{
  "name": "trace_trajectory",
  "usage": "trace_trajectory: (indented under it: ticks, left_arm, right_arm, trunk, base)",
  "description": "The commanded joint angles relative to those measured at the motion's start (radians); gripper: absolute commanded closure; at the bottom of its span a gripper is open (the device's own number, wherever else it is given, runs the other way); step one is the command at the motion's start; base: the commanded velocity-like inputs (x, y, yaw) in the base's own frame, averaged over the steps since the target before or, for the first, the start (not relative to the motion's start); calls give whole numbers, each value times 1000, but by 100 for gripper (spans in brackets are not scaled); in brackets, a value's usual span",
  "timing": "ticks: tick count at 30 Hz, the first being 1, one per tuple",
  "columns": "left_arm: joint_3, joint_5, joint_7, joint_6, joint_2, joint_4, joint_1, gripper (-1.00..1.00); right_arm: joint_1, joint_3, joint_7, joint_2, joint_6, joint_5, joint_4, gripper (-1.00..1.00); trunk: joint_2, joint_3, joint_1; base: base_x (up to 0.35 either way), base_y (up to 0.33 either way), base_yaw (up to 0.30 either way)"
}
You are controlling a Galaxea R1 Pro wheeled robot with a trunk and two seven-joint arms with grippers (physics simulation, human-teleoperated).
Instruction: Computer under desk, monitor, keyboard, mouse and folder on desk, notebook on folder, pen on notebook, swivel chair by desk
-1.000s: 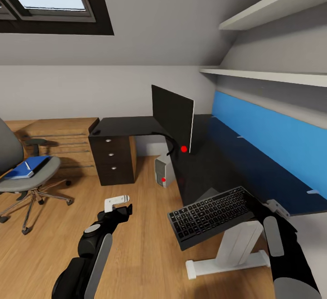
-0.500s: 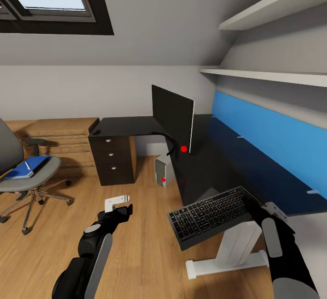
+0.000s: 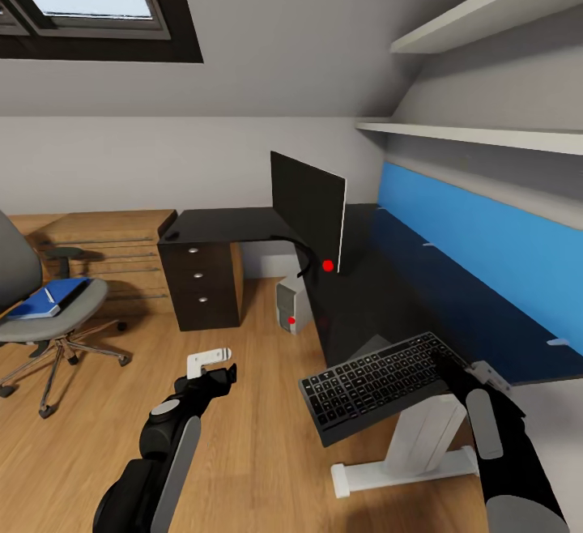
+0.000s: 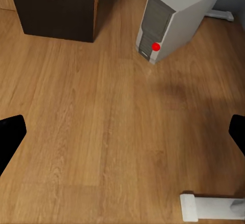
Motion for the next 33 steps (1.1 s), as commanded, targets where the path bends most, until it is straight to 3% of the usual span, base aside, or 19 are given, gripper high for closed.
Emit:
trace_trajectory:
  ticks: [1, 33]
  left_arm:
    - [-1, 11, 9, 3, 0, -1, -1, -100]
    - [-3, 11, 9, 4, -1, 0, -1, -100]
  right_arm:
    - [-1, -1, -6, 1, 4, -11, -1, -100]
    - [-1, -1, -6, 1, 3, -12, -2, -100]
  trunk:
    - [-1, -1, 0]
    - [-1, -1, 0]
  base:
    - [0, 0, 0]
    - [54, 0, 0]
